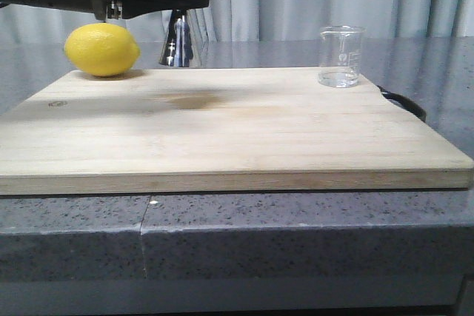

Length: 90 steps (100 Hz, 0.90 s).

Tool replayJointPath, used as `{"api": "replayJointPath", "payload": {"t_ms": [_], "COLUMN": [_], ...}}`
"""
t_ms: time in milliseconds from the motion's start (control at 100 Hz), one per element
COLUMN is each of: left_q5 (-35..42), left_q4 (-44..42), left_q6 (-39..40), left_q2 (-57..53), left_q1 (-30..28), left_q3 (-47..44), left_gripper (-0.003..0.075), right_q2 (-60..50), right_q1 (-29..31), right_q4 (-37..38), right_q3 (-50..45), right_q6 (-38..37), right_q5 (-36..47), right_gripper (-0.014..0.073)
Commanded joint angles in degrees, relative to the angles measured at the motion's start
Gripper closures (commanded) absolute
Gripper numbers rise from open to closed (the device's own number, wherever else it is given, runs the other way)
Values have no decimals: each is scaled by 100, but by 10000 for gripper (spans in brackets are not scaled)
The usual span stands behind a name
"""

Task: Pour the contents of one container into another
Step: 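Raise the right gripper away from the beaker, then lower the filled jigger onto the board with the left gripper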

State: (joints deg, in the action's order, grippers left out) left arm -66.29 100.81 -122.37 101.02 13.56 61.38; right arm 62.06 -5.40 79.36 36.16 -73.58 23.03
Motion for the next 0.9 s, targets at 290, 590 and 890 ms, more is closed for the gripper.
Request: {"api": "replayJointPath", "payload": {"t_ms": [290, 590, 890], "left_q5": [-639, -589, -699], "left_q4": [463, 463, 463], "left_q6": [31, -263, -376], "left_q2": [-280, -273, -54], "left_q1": [36, 36, 14], "left_q3": [167, 167, 167], "left_gripper": [552, 552, 552], "right_q2": [-429, -429, -429], "right_q1": [-11, -11, -11], "right_q4": [-95, -95, -95], "right_q3": [68, 68, 68], "right_q6": [-8, -8, -8], "right_q5": [64, 51, 51], "right_gripper": [32, 32, 32]}}
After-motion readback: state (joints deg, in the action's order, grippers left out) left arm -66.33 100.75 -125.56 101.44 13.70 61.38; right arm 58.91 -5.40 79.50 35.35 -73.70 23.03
